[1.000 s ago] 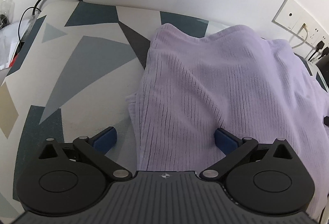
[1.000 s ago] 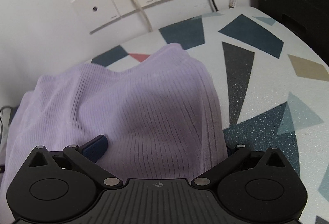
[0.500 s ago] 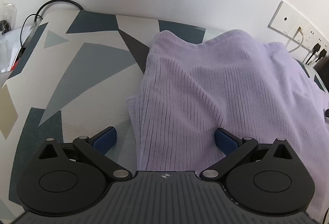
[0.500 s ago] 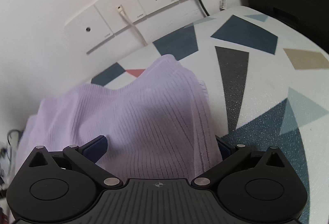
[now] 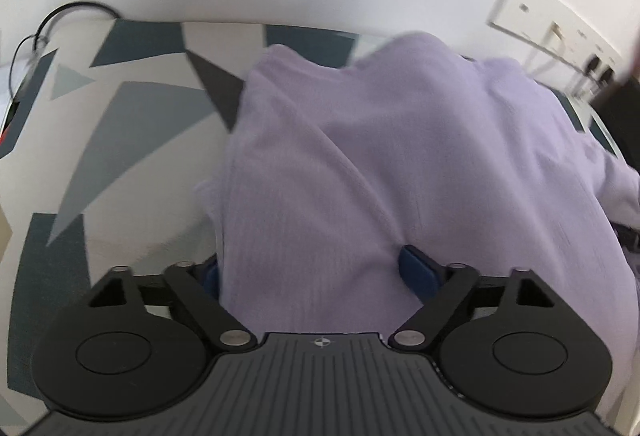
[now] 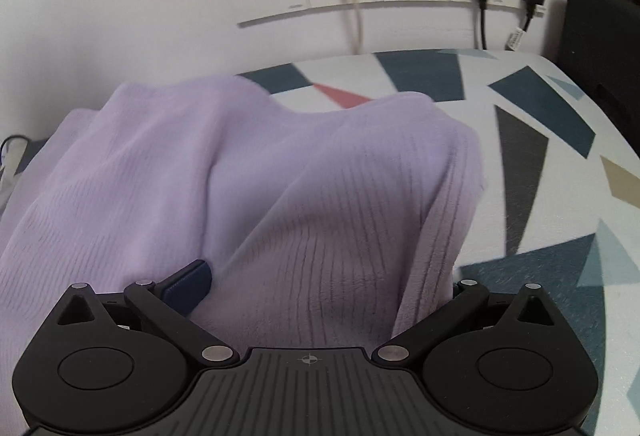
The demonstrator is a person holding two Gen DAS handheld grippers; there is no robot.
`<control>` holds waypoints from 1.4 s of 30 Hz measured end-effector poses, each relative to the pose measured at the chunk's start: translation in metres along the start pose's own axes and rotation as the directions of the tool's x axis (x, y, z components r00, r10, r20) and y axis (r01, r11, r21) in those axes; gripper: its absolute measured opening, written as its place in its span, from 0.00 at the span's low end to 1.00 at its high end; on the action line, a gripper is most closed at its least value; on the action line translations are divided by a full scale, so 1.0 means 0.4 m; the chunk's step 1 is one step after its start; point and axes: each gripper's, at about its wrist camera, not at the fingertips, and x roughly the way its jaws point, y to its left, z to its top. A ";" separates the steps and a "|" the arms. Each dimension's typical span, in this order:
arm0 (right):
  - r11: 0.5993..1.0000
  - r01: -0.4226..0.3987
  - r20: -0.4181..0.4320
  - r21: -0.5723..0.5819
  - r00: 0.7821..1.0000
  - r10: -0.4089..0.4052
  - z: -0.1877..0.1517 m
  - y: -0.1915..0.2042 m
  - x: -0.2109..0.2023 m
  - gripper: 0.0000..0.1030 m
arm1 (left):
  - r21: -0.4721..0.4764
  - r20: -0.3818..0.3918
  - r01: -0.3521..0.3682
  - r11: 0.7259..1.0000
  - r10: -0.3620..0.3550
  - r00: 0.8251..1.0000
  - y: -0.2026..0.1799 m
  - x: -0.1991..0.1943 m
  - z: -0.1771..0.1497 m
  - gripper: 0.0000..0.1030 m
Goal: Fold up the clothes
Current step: 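Press the folded robe flat with both grippers, smoothing its edges, then slide both grippers under the folded robe's edges from opposite sides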
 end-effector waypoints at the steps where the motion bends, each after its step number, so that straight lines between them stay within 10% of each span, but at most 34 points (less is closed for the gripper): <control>1: 1.000 -0.008 -0.003 0.002 1.000 0.008 -0.004 0.007 -0.004 0.99 | 0.002 -0.002 0.003 1.000 -0.003 1.000 -0.007 -0.004 -0.005 0.73; 13: 1.000 -0.002 -0.038 -0.024 0.999 0.001 -0.084 0.072 -0.064 0.96 | -0.032 -0.144 0.087 0.996 -0.091 0.985 -0.010 -0.063 -0.072 0.56; 23: 0.999 0.019 0.018 -0.046 1.000 -0.018 -0.122 0.092 -0.077 0.99 | 0.104 -0.052 0.014 0.994 -0.009 0.999 -0.063 -0.038 -0.096 1.00; 42: 1.000 0.015 0.030 -0.011 0.999 -0.015 -0.127 0.083 -0.086 0.99 | 0.022 -0.107 -0.048 0.999 0.050 0.993 -0.040 -0.029 -0.080 1.00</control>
